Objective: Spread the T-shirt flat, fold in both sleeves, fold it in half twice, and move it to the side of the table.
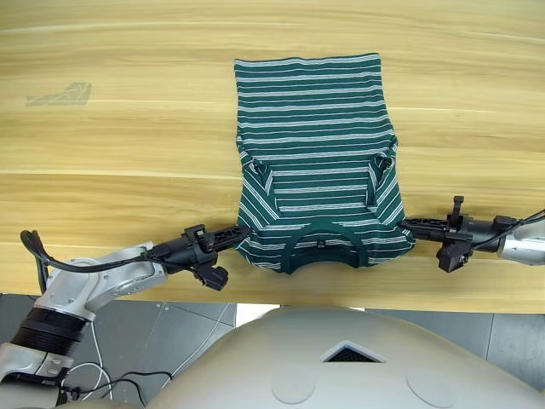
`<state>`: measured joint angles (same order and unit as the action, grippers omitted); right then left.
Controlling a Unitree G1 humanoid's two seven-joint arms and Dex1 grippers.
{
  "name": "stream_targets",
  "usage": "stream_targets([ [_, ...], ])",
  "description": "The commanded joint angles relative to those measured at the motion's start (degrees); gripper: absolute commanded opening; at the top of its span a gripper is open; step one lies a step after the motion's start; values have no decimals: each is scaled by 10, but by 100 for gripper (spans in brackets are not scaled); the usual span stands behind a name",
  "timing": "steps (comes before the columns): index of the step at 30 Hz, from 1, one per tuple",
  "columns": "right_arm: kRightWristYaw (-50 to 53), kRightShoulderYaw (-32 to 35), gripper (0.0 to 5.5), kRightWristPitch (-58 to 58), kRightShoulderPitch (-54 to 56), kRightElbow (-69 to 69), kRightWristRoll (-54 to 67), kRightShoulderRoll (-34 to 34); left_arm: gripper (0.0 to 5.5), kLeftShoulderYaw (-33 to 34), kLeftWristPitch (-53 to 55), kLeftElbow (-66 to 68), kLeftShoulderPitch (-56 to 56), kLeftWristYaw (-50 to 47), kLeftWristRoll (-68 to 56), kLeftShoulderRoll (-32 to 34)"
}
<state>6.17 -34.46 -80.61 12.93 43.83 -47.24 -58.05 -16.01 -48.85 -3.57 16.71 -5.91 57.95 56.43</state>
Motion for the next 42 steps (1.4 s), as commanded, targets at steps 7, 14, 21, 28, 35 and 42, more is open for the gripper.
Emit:
stream_targets([
  [7,-237,-53,0,121,-65,-69,383,4,0,-19,48,52,46,119,-101,17],
  [14,-484,-25,0,384,-134,-274,662,-49,0,57,127,5,62,266,-296,86],
  [21,-598,100,0,638,-208,-470,861,-114,0,142,206,-67,148,381,-390,129],
  [28,-637,184,0,710,-296,-582,856,-98,0,206,287,-265,225,493,-580,116],
  [35,-670,230,0,746,-322,-607,829,-58,0,319,333,-283,270,567,-684,69],
  [42,-705,305,0,780,-378,-643,851,-50,0,358,332,-276,287,622,-696,36],
])
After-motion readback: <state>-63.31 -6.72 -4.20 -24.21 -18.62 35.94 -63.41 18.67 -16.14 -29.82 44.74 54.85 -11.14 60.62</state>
